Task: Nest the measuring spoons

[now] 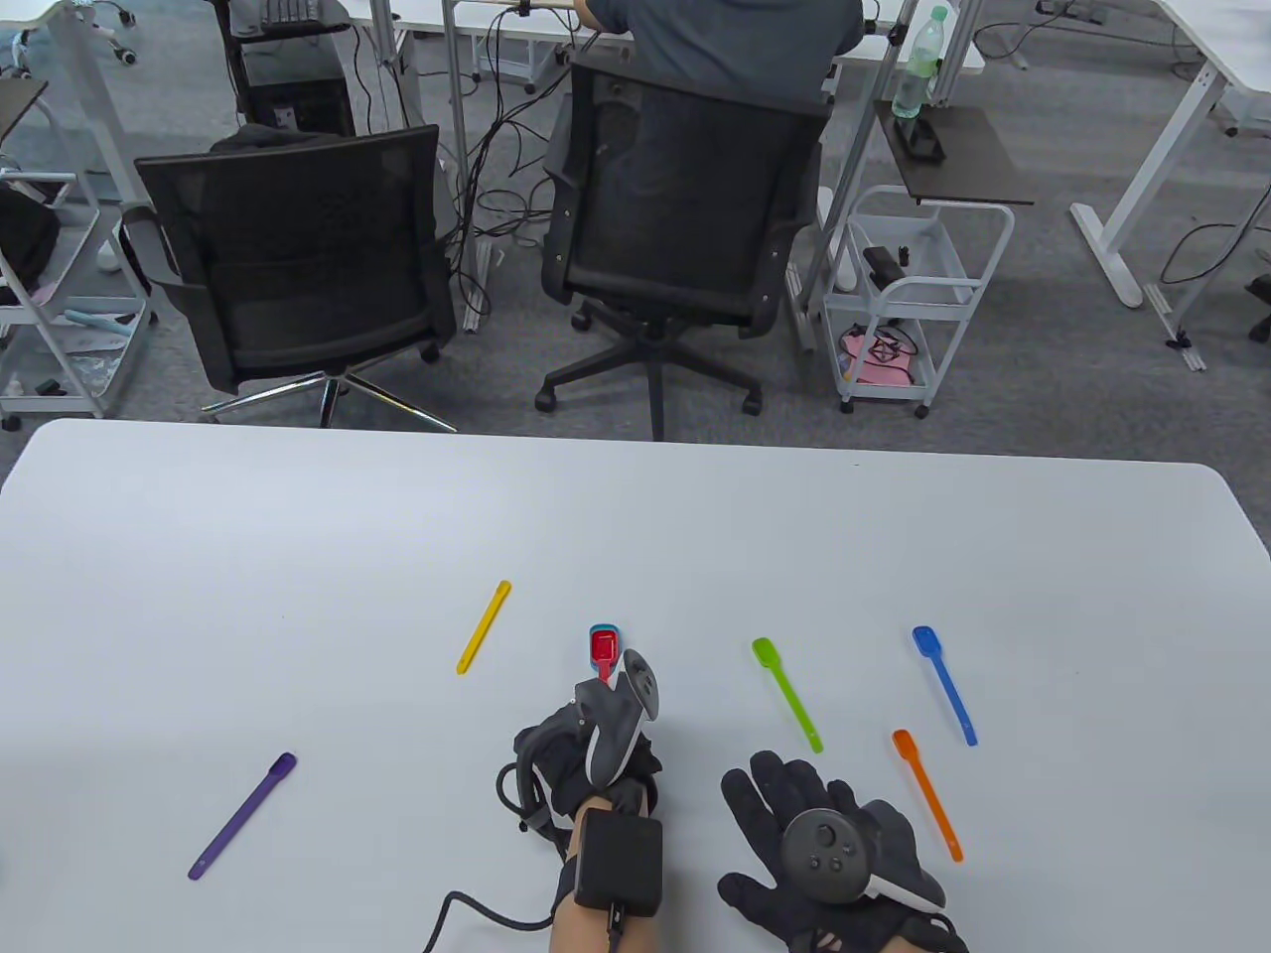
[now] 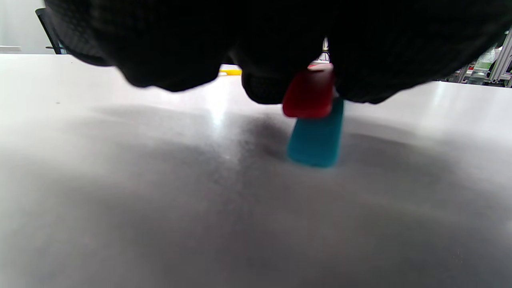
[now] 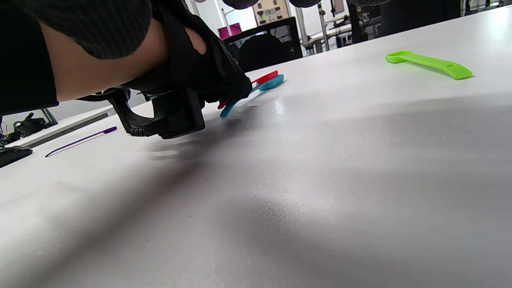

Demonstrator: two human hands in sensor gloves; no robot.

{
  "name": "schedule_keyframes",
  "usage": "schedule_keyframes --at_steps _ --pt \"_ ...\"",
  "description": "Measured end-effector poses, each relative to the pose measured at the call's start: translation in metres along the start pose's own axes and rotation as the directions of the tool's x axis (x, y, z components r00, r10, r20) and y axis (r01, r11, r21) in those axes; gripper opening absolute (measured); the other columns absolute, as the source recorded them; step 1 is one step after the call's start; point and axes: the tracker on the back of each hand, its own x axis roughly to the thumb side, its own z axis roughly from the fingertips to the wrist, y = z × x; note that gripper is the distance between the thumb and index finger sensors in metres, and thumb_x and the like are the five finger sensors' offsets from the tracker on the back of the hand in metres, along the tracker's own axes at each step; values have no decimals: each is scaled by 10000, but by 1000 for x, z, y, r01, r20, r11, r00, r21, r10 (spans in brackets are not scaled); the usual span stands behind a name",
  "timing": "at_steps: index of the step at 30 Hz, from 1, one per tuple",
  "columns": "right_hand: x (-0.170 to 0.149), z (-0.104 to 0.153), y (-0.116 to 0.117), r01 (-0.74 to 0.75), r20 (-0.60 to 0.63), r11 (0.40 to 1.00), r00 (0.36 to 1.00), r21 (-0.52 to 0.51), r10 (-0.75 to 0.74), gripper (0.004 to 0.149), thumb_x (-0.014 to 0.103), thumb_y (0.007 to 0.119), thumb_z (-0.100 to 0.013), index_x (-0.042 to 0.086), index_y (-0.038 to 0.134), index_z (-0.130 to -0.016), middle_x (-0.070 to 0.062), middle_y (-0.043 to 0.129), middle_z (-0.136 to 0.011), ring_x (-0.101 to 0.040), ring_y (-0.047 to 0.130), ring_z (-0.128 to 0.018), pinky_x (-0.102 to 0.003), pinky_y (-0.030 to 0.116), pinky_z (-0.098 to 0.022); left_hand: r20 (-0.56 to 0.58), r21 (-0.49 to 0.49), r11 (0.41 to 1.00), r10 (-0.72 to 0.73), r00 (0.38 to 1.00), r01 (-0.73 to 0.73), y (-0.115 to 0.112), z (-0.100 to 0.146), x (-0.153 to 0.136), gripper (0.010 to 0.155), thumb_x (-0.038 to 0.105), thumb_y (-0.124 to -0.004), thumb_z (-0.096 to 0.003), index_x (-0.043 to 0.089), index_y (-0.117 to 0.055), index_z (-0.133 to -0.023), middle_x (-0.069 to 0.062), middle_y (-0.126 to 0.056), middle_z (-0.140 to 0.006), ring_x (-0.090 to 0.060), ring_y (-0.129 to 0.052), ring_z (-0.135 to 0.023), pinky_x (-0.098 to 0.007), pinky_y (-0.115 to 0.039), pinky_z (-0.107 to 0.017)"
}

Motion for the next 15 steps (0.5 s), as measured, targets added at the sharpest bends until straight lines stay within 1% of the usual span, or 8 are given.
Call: schedule_keyframes --at_steps 15 --pt "-2 0 -1 2 1 1000 1000 -1 -2 905 643 724 -413 168 342 -1081 -256 297 -1137 -618 398 -982 -819 379 -594 0 -13 1000 8 1000 -8 3 2 0 599 561 -931 -449 74 -955 -798 141 -965 -358 -134 -1015 -301 -627 -723 -639"
